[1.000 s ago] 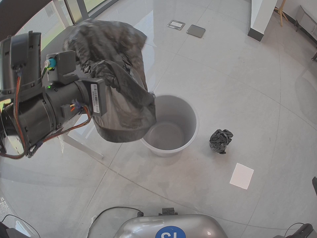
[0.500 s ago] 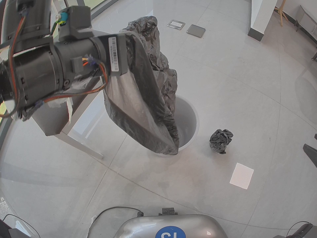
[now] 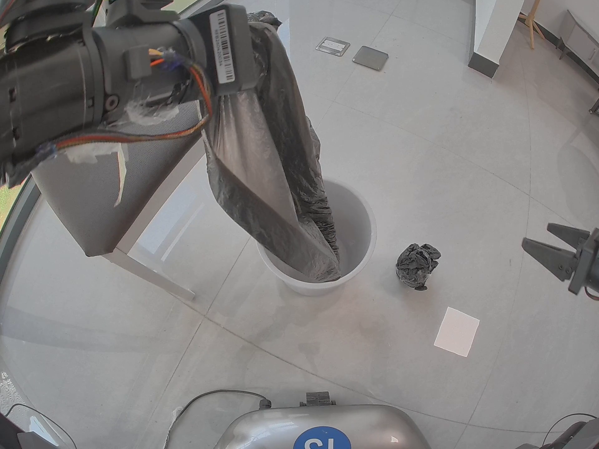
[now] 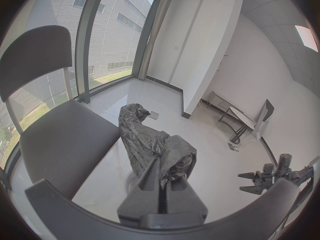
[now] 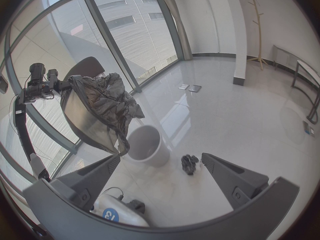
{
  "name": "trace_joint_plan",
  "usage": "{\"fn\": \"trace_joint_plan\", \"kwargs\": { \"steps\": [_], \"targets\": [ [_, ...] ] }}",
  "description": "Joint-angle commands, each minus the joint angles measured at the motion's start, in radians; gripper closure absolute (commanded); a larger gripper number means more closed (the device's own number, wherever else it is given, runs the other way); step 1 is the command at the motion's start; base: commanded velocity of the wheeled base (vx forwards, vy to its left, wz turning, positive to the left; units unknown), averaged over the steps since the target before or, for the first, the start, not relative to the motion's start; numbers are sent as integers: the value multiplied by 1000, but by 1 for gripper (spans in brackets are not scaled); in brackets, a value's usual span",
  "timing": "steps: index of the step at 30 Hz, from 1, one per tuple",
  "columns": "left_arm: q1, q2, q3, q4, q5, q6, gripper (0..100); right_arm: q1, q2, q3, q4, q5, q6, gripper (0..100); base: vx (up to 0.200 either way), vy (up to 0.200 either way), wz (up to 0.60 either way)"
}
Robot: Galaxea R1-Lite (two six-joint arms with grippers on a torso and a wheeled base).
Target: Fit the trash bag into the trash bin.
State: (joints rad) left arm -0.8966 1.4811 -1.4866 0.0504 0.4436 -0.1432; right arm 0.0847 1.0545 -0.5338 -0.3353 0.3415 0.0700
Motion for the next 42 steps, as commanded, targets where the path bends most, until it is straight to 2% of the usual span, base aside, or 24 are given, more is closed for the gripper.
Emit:
{"fn": "trace_joint_plan", "kwargs": {
  "steps": [1,5,9,20,26,29,34,38,42],
  "targets": [
    [-27,-12,-24,11,0,-16,100,23,249,-18,-169,86,-4,0,0,0,0],
    [-24,-18,-24,11,-2,-27,100,78,357,-40,-281,90,5,0,0,0,0],
    [-21,-22,-34,11,-3,-35,100,121,427,-63,-318,90,5,0,0,0,0],
    [-84,-5,-72,11,-6,-64,100,193,585,-74,-488,90,14,0,0,0,0],
    [-84,15,-78,12,-20,-107,100,234,633,-106,-542,93,77,0,0,0,0],
    [-44,19,-69,32,-68,-159,100,251,647,-109,-584,97,117,0,0,0,0],
    [91,7,-63,114,-249,-222,100,271,680,-114,-648,99,159,0,0,0,0],
    [156,11,-72,112,-290,-237,100,273,708,-124,-676,120,177,0,0,0,0],
    [160,21,-90,111,-315,-305,100,274,730,-126,-706,163,205,0,0,0,0]
  ]
}}
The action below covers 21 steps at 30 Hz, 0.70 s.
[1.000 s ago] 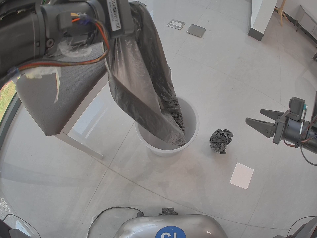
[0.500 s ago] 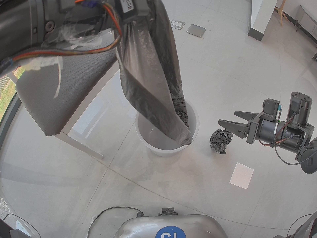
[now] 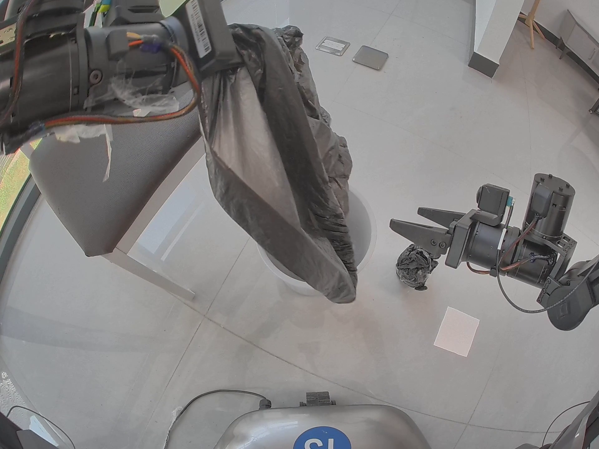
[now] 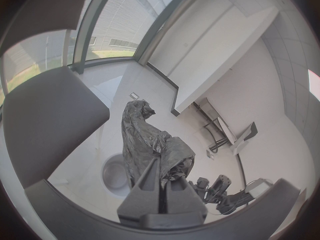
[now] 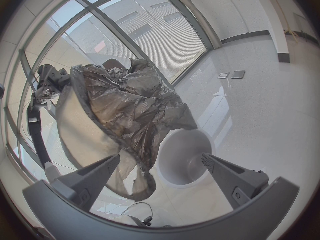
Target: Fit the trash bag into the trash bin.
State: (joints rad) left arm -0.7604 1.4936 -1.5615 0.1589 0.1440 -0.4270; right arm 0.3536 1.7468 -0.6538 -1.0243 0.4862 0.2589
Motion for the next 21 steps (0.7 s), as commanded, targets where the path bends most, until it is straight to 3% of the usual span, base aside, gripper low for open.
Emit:
{"fn": "trace_joint_plan", "kwargs": {
  "steps": [1,10,21],
  "targets": [
    [26,19,-31,-1,-46,-62,100,21,53,-9,-51,26,37,0,0,0,0],
    [23,79,-155,7,-57,-144,100,68,112,-27,-83,28,80,0,0,0,0],
    [-33,70,-163,10,-67,-190,100,74,184,-95,-92,26,91,0,0,0,0]
  ]
}}
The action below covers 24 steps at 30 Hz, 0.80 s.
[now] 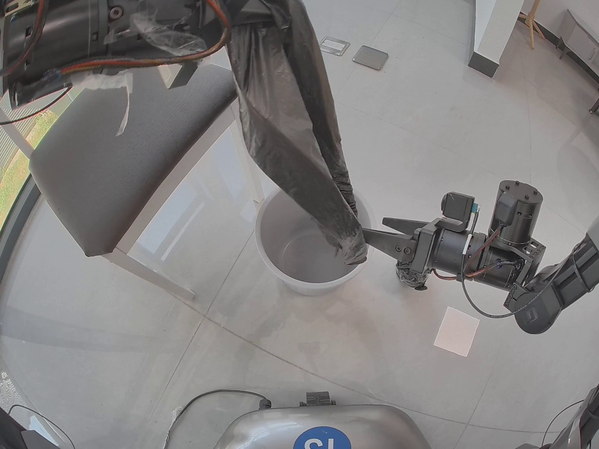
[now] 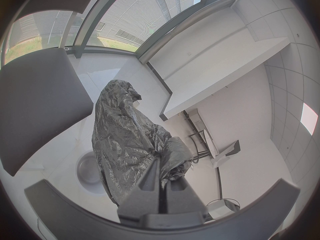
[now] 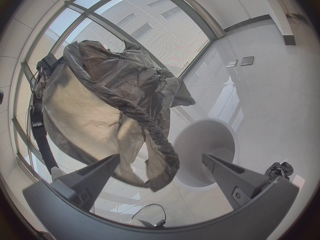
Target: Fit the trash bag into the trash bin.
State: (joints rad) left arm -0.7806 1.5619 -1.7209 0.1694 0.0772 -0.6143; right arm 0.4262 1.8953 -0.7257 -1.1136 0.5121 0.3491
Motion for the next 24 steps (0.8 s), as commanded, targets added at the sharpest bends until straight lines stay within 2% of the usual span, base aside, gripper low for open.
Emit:
{"fn": "trace_joint_plan", "kwargs": {
  "steps": [1,9,22,23,24],
  "targets": [
    [-19,0,-9,-1,-1,-4,100,2,47,-35,-6,0,1,0,0,0,0],
    [-26,13,-79,7,-2,-47,100,23,96,-89,-9,0,2,0,0,0,0],
    [-26,17,-92,10,-2,-85,100,69,151,-133,-20,-9,1,0,0,0,0],
    [-26,17,-94,9,-2,-85,100,69,153,-133,-25,-9,1,100,0,0,0],
    [-25,17,-97,9,-2,-87,100,71,154,-133,-23,-7,1,100,0,0,0]
  ]
}}
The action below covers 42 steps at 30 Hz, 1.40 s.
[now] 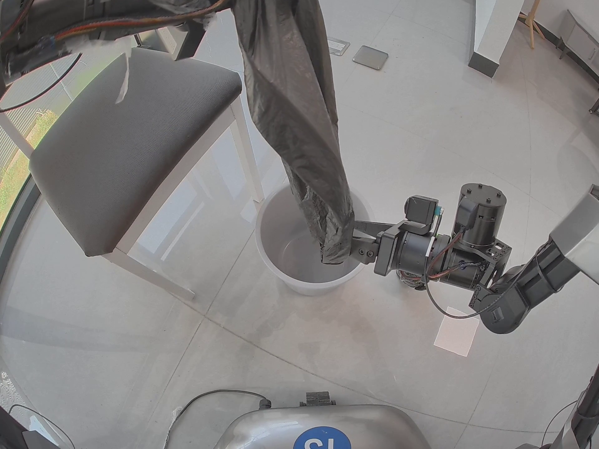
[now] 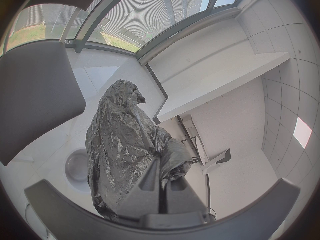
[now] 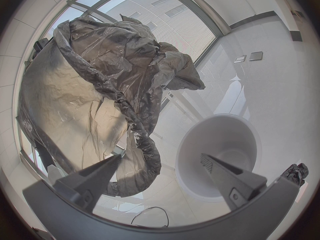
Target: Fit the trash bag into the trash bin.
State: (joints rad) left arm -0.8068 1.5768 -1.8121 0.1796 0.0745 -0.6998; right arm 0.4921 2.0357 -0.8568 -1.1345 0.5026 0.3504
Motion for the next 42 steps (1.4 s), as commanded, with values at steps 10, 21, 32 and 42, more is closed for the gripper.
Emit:
{"fn": "trace_joint_plan", "kwargs": {
  "steps": [10,21,32,42],
  "targets": [
    [11,12,-41,1,2,-15,100,29,26,4,-1,1,-2,100,0,0,0],
    [70,-1,63,63,10,43,100,-20,-62,117,-4,-4,-56,100,0,0,0],
    [138,-47,155,150,39,175,100,-32,-434,341,30,-2,-149,100,0,0,0],
    [130,-121,278,256,108,324,100,48,-513,456,116,-19,-145,100,0,0,0]
  ]
}}
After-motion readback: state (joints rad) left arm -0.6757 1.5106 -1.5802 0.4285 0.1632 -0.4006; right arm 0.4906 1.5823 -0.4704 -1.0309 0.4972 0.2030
